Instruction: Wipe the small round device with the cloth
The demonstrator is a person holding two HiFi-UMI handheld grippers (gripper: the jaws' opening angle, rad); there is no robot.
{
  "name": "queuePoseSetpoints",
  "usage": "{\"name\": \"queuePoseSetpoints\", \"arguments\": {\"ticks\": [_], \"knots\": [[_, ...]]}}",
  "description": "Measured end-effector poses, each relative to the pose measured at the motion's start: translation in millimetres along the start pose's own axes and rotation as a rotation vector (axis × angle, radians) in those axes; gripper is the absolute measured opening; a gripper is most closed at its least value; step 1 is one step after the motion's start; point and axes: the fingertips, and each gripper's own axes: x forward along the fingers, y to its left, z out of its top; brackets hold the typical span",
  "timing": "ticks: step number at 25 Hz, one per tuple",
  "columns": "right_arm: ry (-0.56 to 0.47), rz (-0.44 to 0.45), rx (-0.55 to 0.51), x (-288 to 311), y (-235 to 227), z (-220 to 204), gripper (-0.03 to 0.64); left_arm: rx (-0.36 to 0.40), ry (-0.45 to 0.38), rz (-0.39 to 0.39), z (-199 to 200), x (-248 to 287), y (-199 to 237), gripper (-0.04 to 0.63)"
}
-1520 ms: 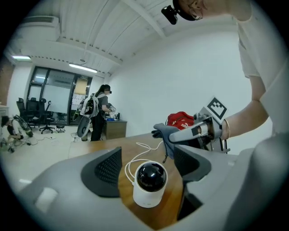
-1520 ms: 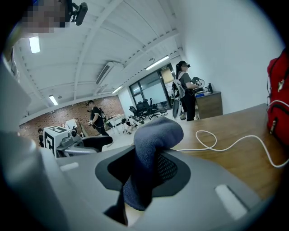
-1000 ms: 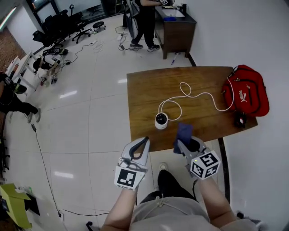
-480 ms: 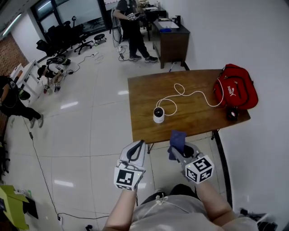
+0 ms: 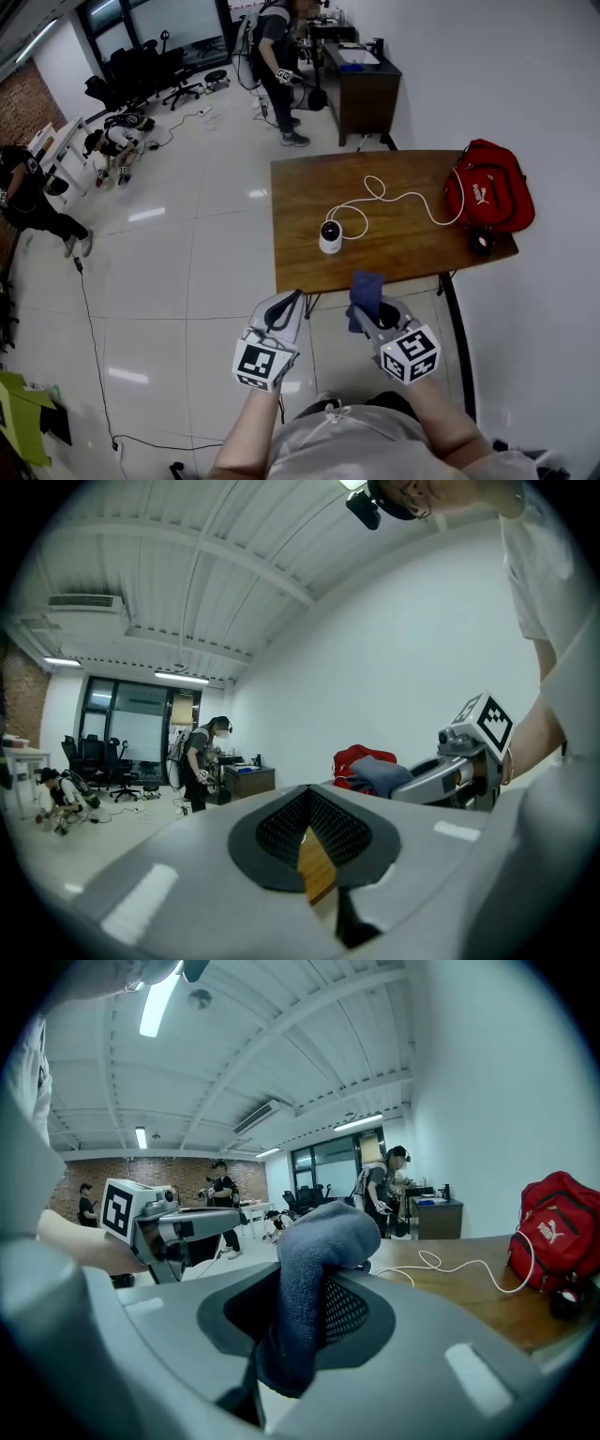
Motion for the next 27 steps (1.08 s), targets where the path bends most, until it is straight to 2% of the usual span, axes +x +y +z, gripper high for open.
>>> {"name": "queuePoseSetpoints", "arguments": {"ticks": [4, 6, 12, 27], "knots": [[0.008, -0.011, -0.01, -3, 2, -2, 0.104, 0.063, -0.009, -0.033, 6, -3, -15, 0.006], [0.001, -0.015, -0.009, -2, 4, -2, 0.104, 0.071, -0.019, -0.041, 10, -3, -17, 0.006], [0.001, -0.019, -0.009, -2, 8, -4, 0.104, 0.021, -0.018, -0.024, 8, -4, -11, 0.006], [-0.007, -0.051, -0.059, -16, 12, 4, 0.104, -0.006, -0.008, -0.012, 2, -18, -17, 0.006]]}}
